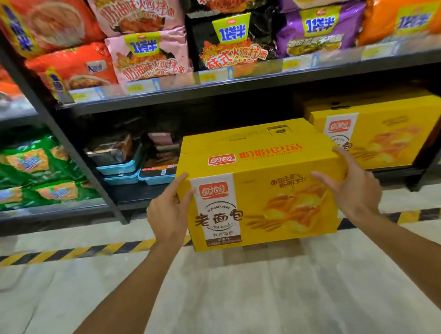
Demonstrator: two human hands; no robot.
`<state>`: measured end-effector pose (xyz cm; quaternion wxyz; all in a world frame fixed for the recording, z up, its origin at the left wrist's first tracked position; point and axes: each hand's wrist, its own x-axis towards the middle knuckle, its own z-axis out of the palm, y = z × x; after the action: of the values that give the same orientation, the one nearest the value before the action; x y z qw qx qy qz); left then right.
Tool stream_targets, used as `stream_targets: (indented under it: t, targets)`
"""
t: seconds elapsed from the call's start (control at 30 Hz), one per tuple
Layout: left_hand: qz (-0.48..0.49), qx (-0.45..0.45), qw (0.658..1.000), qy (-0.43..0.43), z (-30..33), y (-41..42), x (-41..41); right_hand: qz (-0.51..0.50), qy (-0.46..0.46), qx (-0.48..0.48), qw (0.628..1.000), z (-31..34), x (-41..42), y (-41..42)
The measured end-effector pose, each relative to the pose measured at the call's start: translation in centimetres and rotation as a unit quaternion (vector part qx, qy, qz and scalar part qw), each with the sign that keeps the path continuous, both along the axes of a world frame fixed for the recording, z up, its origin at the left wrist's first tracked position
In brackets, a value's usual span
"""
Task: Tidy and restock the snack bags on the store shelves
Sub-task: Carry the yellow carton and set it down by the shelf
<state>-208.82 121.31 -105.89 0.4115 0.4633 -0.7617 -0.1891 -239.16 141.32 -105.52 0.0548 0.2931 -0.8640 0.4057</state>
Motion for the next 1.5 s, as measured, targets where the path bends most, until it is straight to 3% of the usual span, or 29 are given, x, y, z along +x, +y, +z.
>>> stream_targets:
  t: [0.17, 0.3, 0.43, 0.63, 0.83, 0.93, 1.13, 1.5]
  targets:
    - [0.005, 0.005, 1.0, 0.022, 1.8, 1.6, 2.7, -0.002, 0.048, -0.009, 0.999, 1.1, 1.1, 2.3]
    - [0.016, 0.029, 0.999, -0.01, 2.1, 2.8, 4.4, 0.007, 0.048, -0.007, 0.999, 0.0, 2.2, 3.3]
    - [0.019, 0.1, 0.993, -0.056, -0.5, 4.1, 6.1, 0.023, -0.001, 0.039, 0.999, -3.4, 3.5, 5.1]
    - [-0.019, 0.15, 0.988, 0.014, -2.8, 4.7, 7.5, 0.053, -0.018, 0.048, 0.997, -5.1, 2.9, 5.2]
    - [-0.052, 0.225, 0.972, 0.047, -3.9, 3.8, 8.5, 0.153, -0.116, -0.002, 0.981, -6.3, 3.3, 7.0]
    - [-0.09, 0.242, 0.966, 0.033, -4.6, 3.6, 8.6, 0.203, -0.174, 0.023, 0.963, -6.9, 3.8, 7.7]
    - [-0.21, 0.355, 0.91, -0.041, -5.9, 2.6, 9.0, 0.257, -0.245, 0.068, 0.932, -6.9, 3.7, 7.3]
    - [-0.228, 0.374, 0.898, -0.038, -5.6, 1.0, 8.3, 0.262, -0.264, 0.08, 0.925, -6.7, 3.8, 6.4]
